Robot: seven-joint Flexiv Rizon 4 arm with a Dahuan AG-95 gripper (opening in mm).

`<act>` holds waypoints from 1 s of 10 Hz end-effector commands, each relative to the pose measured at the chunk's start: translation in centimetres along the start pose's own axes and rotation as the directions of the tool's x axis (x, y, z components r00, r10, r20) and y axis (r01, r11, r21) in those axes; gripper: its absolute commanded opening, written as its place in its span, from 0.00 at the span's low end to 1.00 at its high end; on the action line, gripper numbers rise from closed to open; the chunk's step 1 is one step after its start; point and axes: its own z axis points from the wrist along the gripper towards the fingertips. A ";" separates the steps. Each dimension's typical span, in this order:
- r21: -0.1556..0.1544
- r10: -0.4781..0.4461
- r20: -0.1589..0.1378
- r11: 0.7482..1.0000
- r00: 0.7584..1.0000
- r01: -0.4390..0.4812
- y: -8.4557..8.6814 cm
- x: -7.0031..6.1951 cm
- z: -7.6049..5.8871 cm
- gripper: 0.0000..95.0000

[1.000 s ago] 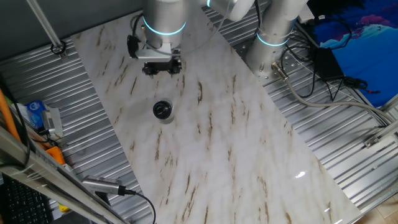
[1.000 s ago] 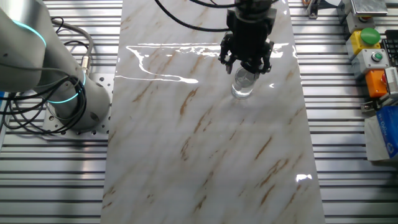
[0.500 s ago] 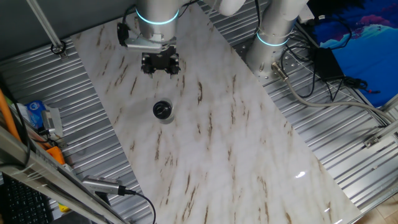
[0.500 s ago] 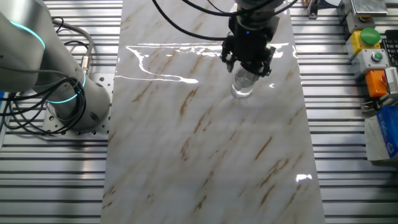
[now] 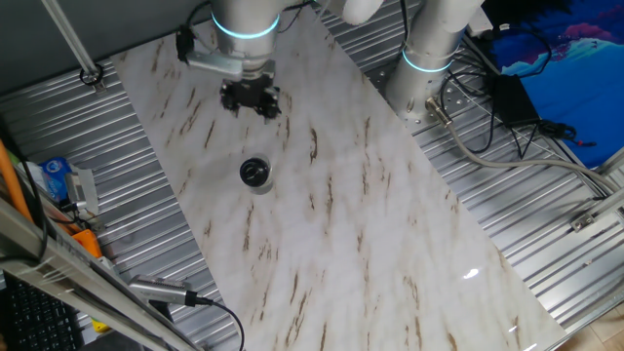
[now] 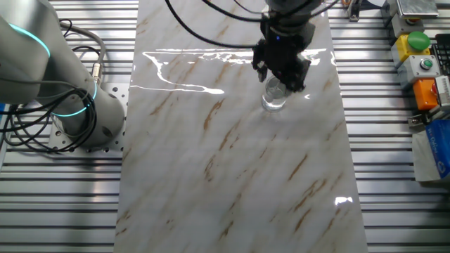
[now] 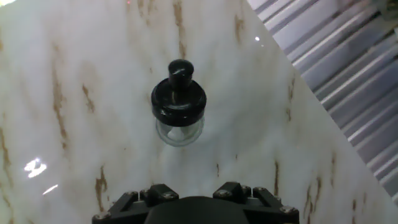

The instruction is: Unscrew the lid from the jar

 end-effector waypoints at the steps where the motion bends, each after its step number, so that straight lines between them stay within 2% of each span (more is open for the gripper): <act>1: -0.059 -0.117 0.076 0.991 0.990 0.121 -4.1 0.6 1.3 0.60; 3: -0.054 -0.200 0.078 0.977 0.977 0.204 -7.9 1.1 2.7 0.60; 4: -0.051 -0.231 0.080 0.970 0.970 0.236 -9.4 1.1 3.4 0.60; 5: -0.049 -0.234 0.077 0.970 0.969 0.238 -10.0 1.0 3.8 0.60; 7: -0.050 -0.215 0.045 0.975 0.976 0.217 -9.5 0.9 3.9 0.60; 9: -0.054 -0.164 0.041 0.985 0.986 0.166 -9.5 0.9 3.9 0.60; 10: -0.030 -0.115 0.008 0.993 0.993 0.115 -9.5 0.9 3.9 0.60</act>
